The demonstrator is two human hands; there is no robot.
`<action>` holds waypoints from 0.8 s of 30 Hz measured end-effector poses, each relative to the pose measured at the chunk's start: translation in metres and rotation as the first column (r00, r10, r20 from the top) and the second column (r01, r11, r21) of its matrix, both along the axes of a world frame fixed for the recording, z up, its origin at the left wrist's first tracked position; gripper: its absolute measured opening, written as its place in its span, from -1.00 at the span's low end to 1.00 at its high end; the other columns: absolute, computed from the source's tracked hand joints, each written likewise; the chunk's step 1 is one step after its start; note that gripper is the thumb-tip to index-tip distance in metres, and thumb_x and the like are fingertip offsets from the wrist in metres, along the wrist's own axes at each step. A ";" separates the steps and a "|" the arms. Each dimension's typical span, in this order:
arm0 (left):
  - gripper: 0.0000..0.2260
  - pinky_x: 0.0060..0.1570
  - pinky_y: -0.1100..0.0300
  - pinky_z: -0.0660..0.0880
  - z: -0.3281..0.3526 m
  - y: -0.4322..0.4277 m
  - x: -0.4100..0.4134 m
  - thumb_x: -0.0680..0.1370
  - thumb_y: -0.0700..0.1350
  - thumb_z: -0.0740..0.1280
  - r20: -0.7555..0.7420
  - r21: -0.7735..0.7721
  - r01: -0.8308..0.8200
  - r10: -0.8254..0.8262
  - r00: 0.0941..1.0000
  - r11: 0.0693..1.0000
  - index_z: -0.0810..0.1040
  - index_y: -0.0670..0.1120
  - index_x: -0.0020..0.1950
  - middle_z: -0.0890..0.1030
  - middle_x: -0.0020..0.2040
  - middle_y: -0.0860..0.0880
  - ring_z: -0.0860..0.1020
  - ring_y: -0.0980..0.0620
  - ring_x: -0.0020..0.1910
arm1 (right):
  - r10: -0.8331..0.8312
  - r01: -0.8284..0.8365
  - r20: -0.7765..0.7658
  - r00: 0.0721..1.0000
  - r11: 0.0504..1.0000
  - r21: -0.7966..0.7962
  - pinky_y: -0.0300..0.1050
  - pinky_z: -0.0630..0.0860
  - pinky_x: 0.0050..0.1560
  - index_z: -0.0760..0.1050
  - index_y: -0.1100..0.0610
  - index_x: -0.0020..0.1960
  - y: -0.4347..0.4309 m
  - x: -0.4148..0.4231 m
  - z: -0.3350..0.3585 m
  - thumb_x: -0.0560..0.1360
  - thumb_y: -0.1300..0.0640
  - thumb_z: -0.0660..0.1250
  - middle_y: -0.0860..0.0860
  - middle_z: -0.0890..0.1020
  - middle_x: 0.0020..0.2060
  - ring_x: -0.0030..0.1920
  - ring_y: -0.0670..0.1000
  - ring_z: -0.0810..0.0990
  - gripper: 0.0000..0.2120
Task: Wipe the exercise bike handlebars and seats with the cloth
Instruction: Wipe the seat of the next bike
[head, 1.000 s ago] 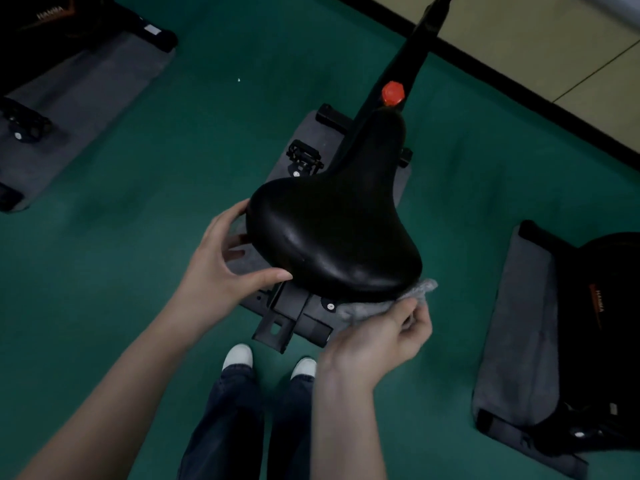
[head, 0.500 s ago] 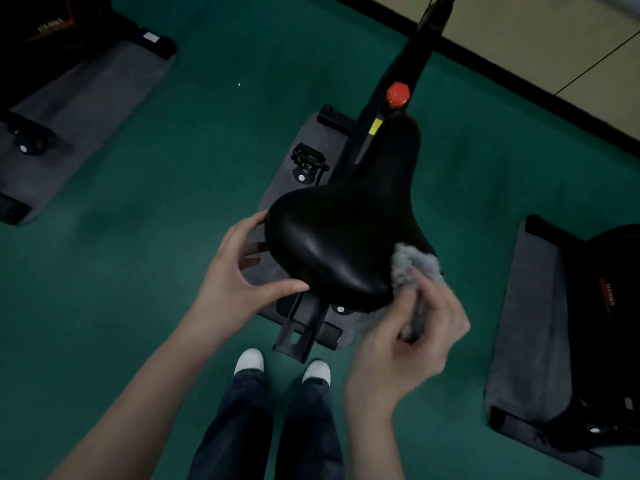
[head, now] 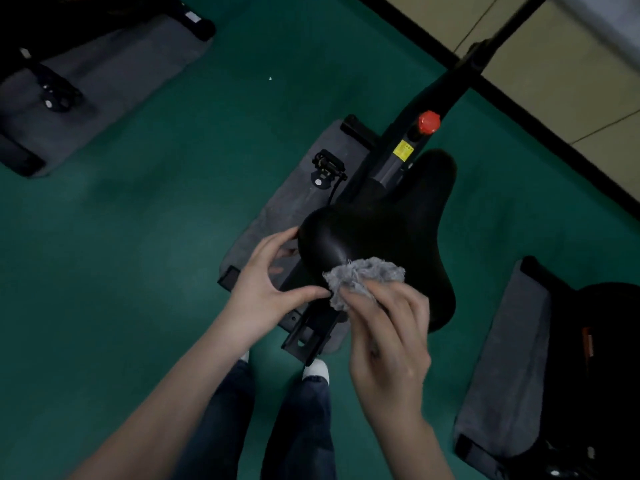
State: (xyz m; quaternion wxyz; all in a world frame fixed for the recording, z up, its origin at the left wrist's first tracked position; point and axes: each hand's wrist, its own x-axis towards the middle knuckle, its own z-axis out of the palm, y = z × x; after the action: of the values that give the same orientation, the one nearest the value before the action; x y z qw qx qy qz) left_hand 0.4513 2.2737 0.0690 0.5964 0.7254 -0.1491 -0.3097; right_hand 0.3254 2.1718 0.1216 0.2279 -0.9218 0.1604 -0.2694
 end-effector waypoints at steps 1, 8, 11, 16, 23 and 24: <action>-0.29 0.22 0.28 0.38 0.000 0.000 -0.003 0.13 0.22 0.48 -0.018 0.001 -0.020 0.020 1.000 1.000 0.36 0.27 0.25 0.47 0.25 0.14 0.44 0.29 0.22 | 0.026 -0.025 -0.010 1.000 0.999 0.026 0.05 0.46 -0.03 0.64 0.21 -0.01 -0.004 0.005 0.005 0.49 0.33 0.35 0.05 0.62 -0.03 0.04 0.04 0.46 -0.86; -0.58 0.14 0.54 0.28 0.004 -0.004 -0.035 0.22 0.11 0.46 -0.057 0.020 -0.222 0.223 0.973 0.975 0.49 0.26 0.05 0.56 0.09 0.22 0.46 0.34 0.16 | 0.379 -0.350 -0.193 0.905 0.921 0.169 -0.08 0.45 0.14 0.64 0.18 -0.04 -0.047 0.062 0.036 0.49 0.27 0.38 -0.01 0.64 -0.06 0.07 0.04 0.51 -0.91; -0.66 0.18 0.52 0.26 0.007 -0.013 -0.057 0.26 0.07 0.43 -0.063 0.013 -0.332 0.332 0.941 0.943 0.53 0.19 0.01 0.54 0.08 0.22 0.45 0.20 0.22 | 0.545 -0.509 -0.314 0.778 0.839 0.195 -0.01 0.46 0.09 0.63 0.17 -0.07 -0.060 0.094 0.041 0.49 0.25 0.37 -0.03 0.65 -0.11 0.04 0.02 0.50 -0.93; -0.43 0.34 0.20 0.31 0.008 -0.035 -0.100 0.27 0.30 0.34 -0.064 0.016 -0.422 0.422 0.904 0.907 0.54 0.05 0.19 0.51 0.16 0.14 0.42 0.16 0.27 | 0.708 -0.729 -0.551 0.442 0.641 0.239 -0.19 0.37 0.05 0.62 0.14 -0.11 -0.060 0.143 0.045 0.49 0.21 0.37 -0.11 0.58 -0.21 0.01 0.00 0.50 -0.94; -0.40 0.13 0.33 0.39 0.008 -0.072 -0.138 0.25 0.28 0.51 -0.383 -0.117 -0.648 0.568 0.729 0.752 0.47 0.23 0.25 0.60 0.06 0.09 0.52 0.23 0.13 | 0.723 -0.905 -0.676 -0.144 0.179 0.385 -0.28 0.36 0.08 0.63 0.06 -0.12 -0.056 0.135 0.058 0.49 0.16 0.40 -0.15 0.62 -0.17 0.00 -0.16 0.48 -0.95; -0.38 0.15 0.24 0.41 0.008 -0.078 -0.139 0.28 0.20 0.53 -0.419 -0.145 -0.676 0.574 0.703 0.722 0.48 0.12 0.29 0.62 0.05 0.06 0.54 0.17 0.12 | 0.698 -0.905 -0.692 -0.186 0.151 0.396 -0.29 0.37 0.08 0.64 0.05 -0.10 -0.055 0.139 0.058 0.49 0.16 0.40 -0.14 0.63 -0.16 0.00 -0.16 0.49 -0.95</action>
State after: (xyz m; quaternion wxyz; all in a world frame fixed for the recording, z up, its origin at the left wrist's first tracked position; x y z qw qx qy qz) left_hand 0.3118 2.1960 0.0766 0.7814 0.5712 0.1724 -0.1831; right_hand 0.4648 2.1172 0.1797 0.1346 -0.8230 -0.4246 0.3526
